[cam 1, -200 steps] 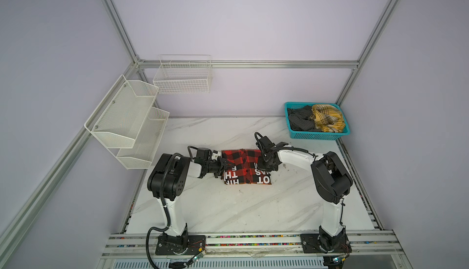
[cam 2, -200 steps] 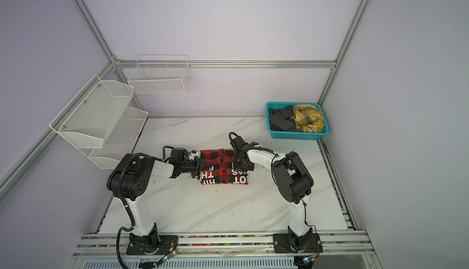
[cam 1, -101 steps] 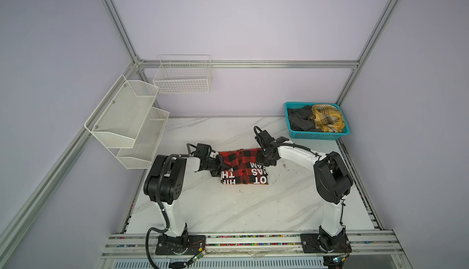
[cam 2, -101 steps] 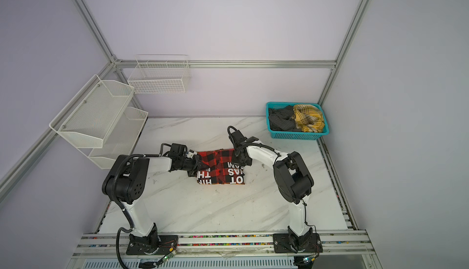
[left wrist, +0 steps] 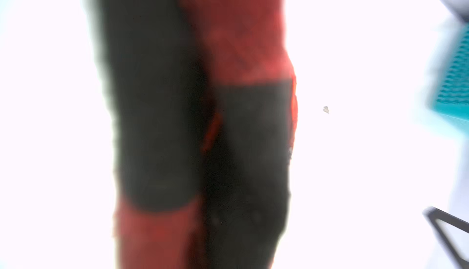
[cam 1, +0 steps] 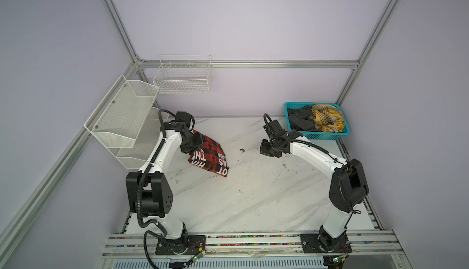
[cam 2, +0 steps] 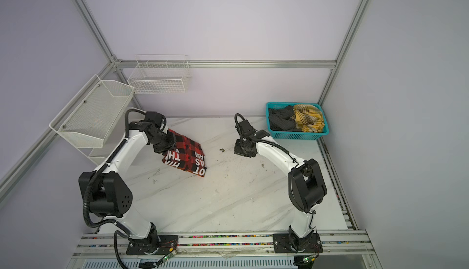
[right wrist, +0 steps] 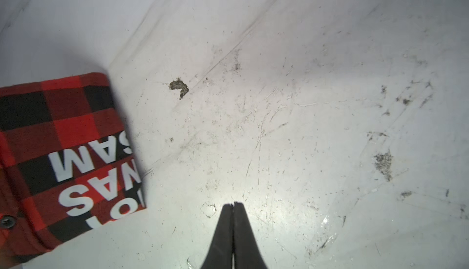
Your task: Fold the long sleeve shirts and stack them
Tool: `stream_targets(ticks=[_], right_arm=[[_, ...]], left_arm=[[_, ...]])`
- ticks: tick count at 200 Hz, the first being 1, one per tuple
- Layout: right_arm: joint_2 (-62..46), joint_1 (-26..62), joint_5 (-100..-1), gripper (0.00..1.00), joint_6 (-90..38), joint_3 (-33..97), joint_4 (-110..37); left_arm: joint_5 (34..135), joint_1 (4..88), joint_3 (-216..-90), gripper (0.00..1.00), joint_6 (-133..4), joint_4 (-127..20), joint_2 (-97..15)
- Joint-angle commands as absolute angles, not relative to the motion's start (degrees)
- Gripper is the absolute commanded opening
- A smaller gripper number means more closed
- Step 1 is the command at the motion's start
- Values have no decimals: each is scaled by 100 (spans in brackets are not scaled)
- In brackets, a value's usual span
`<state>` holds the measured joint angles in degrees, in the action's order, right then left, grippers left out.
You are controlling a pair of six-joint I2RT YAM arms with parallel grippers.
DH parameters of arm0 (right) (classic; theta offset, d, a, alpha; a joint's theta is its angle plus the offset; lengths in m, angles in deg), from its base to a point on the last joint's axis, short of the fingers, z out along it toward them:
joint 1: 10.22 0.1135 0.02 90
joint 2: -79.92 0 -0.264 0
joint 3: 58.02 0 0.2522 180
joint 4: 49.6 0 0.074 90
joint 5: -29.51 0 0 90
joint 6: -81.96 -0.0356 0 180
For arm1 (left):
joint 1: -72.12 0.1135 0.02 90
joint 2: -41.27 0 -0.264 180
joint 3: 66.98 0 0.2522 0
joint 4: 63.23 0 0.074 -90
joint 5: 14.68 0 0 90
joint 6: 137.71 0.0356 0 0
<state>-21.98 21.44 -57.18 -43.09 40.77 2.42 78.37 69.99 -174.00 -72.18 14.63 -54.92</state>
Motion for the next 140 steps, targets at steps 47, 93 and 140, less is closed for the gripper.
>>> stream_targets(ticks=[47,93,140], right_arm=[[-1534,1267,-5105,6,-4013,3287,-40],[-967,549,-4843,7,-3763,2925,34],[-544,326,-4860,24,-3765,2848,204]], left_arm=[[2753,5188,-19412,0,-7774,4772,-6768],[3422,3550,-19904,0,-9389,4730,-8498],[5265,2733,-21119,100,-10053,3761,-9200]])
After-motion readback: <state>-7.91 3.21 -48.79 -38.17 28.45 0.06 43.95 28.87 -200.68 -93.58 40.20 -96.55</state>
